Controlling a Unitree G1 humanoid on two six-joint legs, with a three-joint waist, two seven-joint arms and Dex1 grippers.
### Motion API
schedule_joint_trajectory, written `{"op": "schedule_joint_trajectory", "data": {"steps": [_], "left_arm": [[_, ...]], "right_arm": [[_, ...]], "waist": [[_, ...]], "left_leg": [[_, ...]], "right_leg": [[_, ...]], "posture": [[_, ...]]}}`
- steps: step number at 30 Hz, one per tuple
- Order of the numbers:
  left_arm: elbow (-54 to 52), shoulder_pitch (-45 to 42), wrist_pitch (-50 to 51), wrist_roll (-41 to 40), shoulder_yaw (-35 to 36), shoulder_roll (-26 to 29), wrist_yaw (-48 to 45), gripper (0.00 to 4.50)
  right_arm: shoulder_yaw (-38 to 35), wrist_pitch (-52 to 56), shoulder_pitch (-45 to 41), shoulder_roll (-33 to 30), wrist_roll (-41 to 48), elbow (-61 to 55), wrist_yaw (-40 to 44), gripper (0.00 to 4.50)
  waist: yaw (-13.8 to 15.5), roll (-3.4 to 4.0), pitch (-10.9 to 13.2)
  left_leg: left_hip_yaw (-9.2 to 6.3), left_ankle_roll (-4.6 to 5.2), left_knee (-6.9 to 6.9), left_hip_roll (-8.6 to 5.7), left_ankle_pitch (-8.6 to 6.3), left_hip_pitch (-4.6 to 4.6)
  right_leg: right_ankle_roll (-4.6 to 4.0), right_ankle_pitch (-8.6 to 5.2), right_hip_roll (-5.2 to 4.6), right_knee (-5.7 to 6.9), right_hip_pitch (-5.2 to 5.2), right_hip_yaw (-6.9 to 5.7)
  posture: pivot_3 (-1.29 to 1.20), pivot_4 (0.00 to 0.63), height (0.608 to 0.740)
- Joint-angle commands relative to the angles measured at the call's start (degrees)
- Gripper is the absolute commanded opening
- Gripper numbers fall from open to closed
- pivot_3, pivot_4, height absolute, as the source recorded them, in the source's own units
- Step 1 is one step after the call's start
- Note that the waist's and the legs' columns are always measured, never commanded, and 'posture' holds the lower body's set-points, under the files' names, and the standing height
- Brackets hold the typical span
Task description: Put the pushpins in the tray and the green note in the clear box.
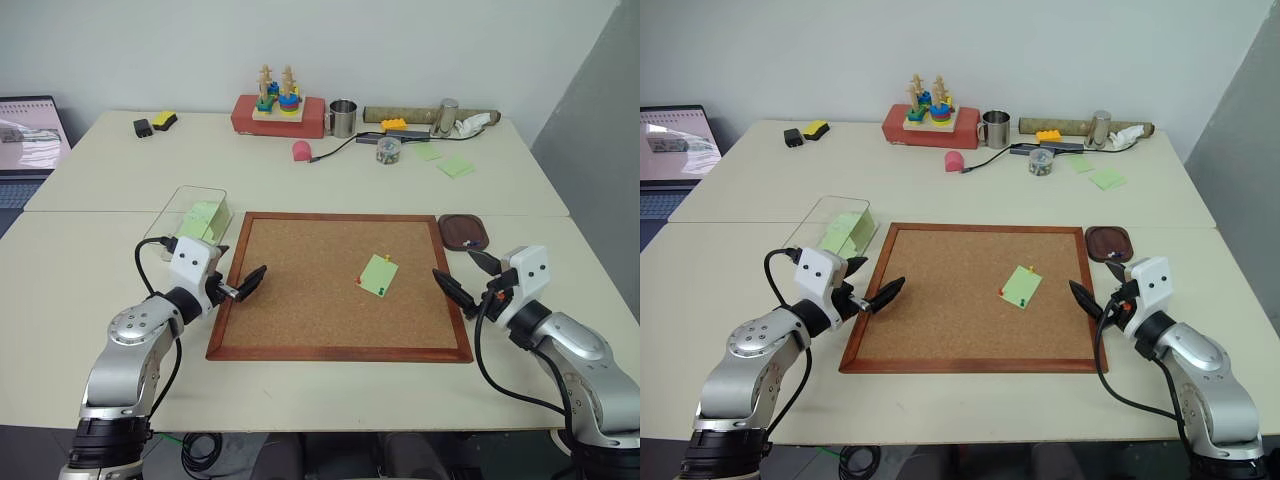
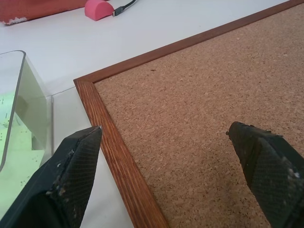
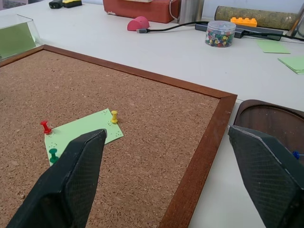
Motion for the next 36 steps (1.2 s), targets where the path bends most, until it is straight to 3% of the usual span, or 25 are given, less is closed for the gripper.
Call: {"op": "schedule_joint_trajectory", "data": {"steps": [1,9,17,24,31,36], "left_arm": [[-0.77,-0.67,-0.84,-0.86,1.08,-0.14,0.08,4.5],[-1.64,-1.07,0.37,-4.3,1.86,-0.52,-1.13,4.5],[-4.34,-1.23,1.56,-8.46,0.8,-0.97,-3.71,3.07],[-5.29,-1.53,0.54,-5.79,-4.62,-2.09,-4.3,1.5],[-4.65,-1.87,0.02,-4.41,-9.25,-3.6,-4.69,0.21],[-3.53,-2.84,1.36,-3.48,-11.64,-3.57,-5.58,0.08]], "right_arm": [[-1.19,-1.41,0.44,-0.24,0.12,-1.7,0.19,4.27],[-0.2,-2.91,0.29,0.09,-0.8,0.03,0.56,4.27],[2.99,-4.58,-2.16,1.34,-3.43,3.21,0.45,4.27],[7.82,-4.25,-7.21,3.63,-6.32,6.98,-0.46,4.27],[11.67,-4.48,-11.14,6.67,-8.33,11.34,-0.51,4.27],[13.25,-4.45,-13.27,7.91,-9.53,14.41,-0.38,4.27]], "waist": [[0.0,0.0,0.0],[0.0,0.0,0.0],[-0.01,0.0,0.0],[-0.02,0.0,0.0],[-0.01,0.0,0.0],[-0.02,0.0,0.0]], "left_leg": [[0.0,0.0,0.0,0.0,0.0,0.0],[0.0,0.0,0.0,0.0,0.0,0.01],[0.0,0.0,0.01,0.01,0.0,0.01],[0.0,0.0,0.02,0.0,0.0,0.0],[0.0,0.0,0.01,0.0,0.0,-0.01],[-0.02,0.0,0.02,-0.01,0.0,-0.02]], "right_leg": [[0.0,0.0,0.0,0.0,0.0,0.01],[0.0,0.0,0.0,0.01,0.0,0.0],[-0.01,0.0,0.0,0.01,0.0,0.0],[-0.01,0.01,0.0,0.02,0.0,0.0],[-0.02,0.01,0.0,0.02,-0.01,0.01],[-0.02,0.02,0.0,0.02,-0.01,-0.02]], "posture": [[0.0,0.15,0.74],[0.0,0.15,0.74],[0.0,0.15,0.74],[0.0,0.15,0.74],[0.0,0.15,0.74],[0.0,0.15,0.74]]}}
